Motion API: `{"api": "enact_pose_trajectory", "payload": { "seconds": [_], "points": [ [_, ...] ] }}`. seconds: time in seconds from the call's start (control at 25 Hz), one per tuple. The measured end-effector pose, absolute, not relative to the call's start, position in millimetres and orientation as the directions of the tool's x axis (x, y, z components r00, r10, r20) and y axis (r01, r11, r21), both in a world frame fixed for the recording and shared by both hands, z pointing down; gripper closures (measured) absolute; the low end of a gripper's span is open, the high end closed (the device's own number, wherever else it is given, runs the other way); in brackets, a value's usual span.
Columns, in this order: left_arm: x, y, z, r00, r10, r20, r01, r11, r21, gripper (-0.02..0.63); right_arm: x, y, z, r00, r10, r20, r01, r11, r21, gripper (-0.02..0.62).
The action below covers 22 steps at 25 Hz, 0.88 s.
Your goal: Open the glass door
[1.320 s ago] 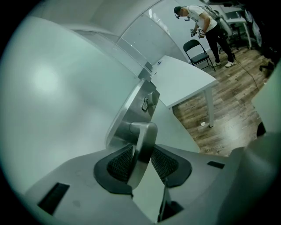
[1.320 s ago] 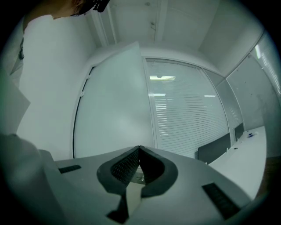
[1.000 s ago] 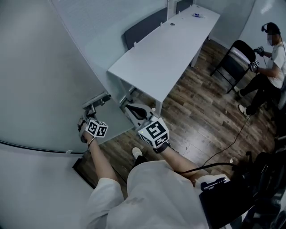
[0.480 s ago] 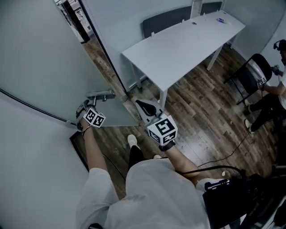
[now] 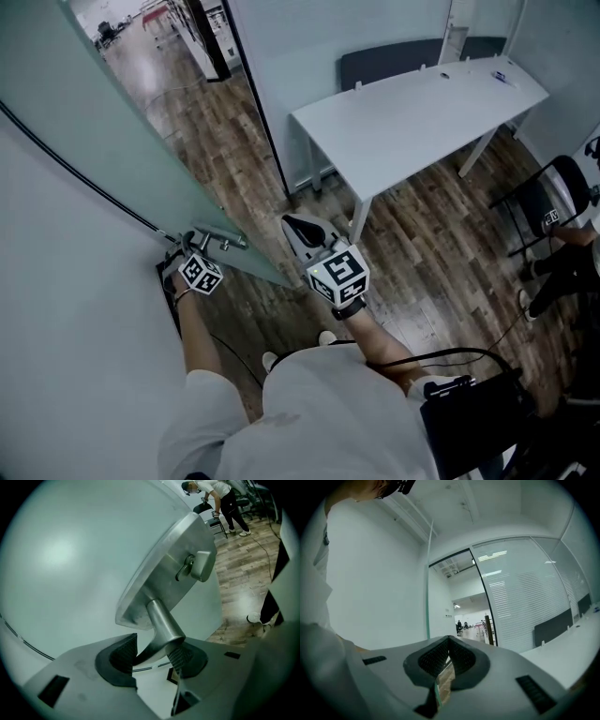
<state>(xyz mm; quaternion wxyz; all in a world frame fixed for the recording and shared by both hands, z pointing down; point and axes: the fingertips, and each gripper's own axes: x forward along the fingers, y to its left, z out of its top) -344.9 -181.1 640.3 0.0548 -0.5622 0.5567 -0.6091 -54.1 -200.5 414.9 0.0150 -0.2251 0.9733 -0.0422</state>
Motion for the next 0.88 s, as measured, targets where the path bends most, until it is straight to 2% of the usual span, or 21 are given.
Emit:
{"api": "enact_pose_trajectory", "payload": {
  "seconds": [0.24, 0.44, 0.88],
  "points": [
    [-352.0, -110.8, 643.1, -0.386, -0.709, 0.59, -0.553, -0.334, -0.764, 0.428, -96.8, -154.4, 427.8, -0.945, -0.328, -0.009, -0.325, 0.94, -0.106, 0.592],
    [-363.1, -57.7, 629.1, -0.394, -0.754, 0.525, -0.672, -0.153, -0.724, 0.397, -150.7, -92.4, 438.1, -0.983, -0.182, 0.031, -0.184, 0.976, -0.118, 0.592],
    [-410.7, 46.6, 638.8, -0.454, -0.733, 0.506, -0.672, -0.092, -0.735, 0.393, -247.8, 0.5, 461.0, -0.994, 0.001, 0.114, -0.006, 0.998, -0.058, 0.592]
  ]
}}
